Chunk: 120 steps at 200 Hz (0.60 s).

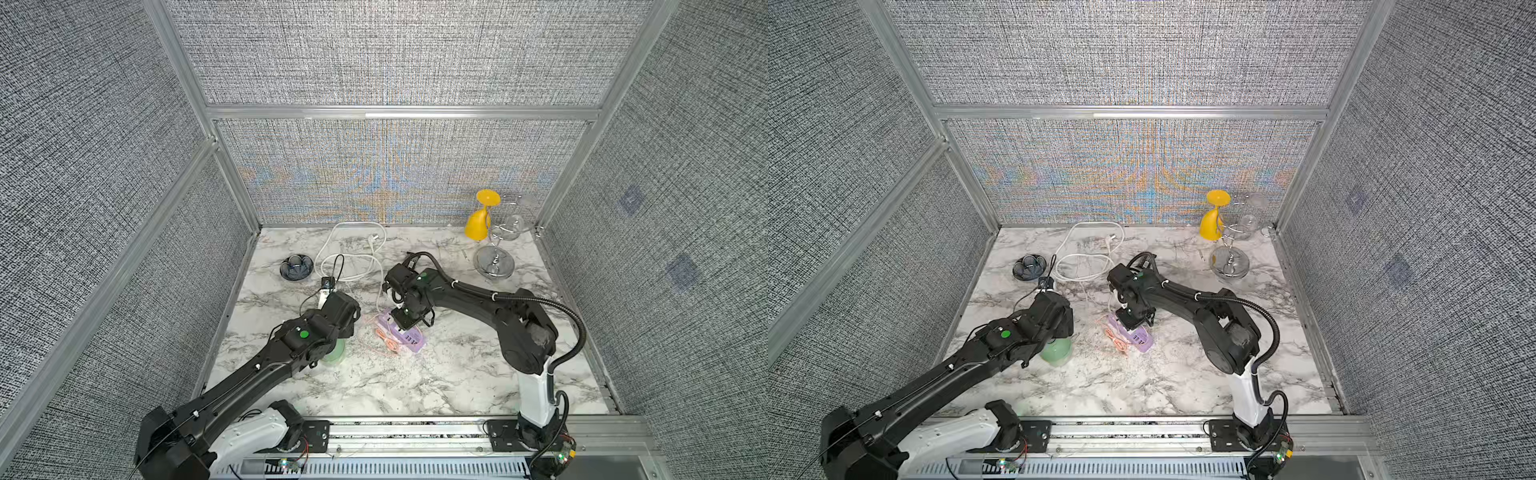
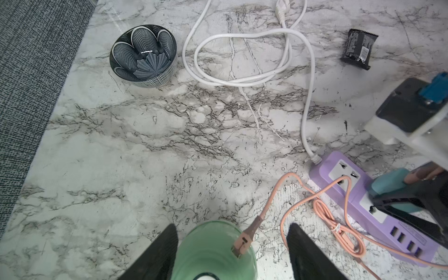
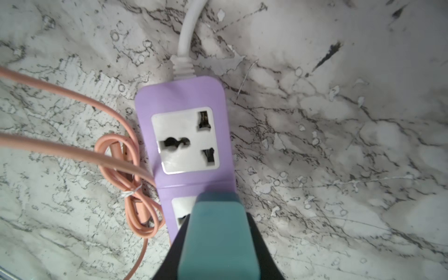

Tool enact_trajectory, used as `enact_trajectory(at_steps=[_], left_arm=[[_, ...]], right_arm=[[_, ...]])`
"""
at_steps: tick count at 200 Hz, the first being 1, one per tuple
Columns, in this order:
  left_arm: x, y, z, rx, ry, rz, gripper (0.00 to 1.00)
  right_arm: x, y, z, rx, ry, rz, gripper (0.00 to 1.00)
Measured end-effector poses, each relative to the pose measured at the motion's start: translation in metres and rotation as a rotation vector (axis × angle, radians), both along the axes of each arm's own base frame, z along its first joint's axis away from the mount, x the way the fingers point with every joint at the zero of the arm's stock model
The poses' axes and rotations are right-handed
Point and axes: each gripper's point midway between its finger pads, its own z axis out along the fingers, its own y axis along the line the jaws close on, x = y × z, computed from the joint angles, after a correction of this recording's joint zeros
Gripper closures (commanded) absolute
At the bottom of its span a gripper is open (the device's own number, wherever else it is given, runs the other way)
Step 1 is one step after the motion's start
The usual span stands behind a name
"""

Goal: Charge the cordless meat grinders
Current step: Insert the plug into the socket.

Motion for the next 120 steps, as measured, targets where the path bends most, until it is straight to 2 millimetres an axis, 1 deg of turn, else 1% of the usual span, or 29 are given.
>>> enact_trajectory(at_steps=[22, 38, 81, 120], left_arm=[[0.0003, -0.0004, -0.0011, 0.002, 0.003, 0.000, 0.27], [0.0008, -0.0009, -0.0014, 0.002, 0.003, -0.001, 0.27], [0.0025, -0.0025, -0.0030, 0.003, 0.004, -0.001, 0.27], [0.0034, -0.0049, -0.0089, 0.015, 0.024, -0.007, 0.27]], right_arm=[[-0.0016, -0.0016, 0.0004, -0.004, 0.005, -0.004, 0.78], [-0.0029, -0.0028, 0.0005, -0.005, 0.007, -0.007, 0.76], [-0.0058, -0.0060, -0.0004, 0.016, -0.012, -0.012, 0.76], [-0.0082, -0.0065, -0.0035, 0.068, -0.060, -0.015, 0.78]])
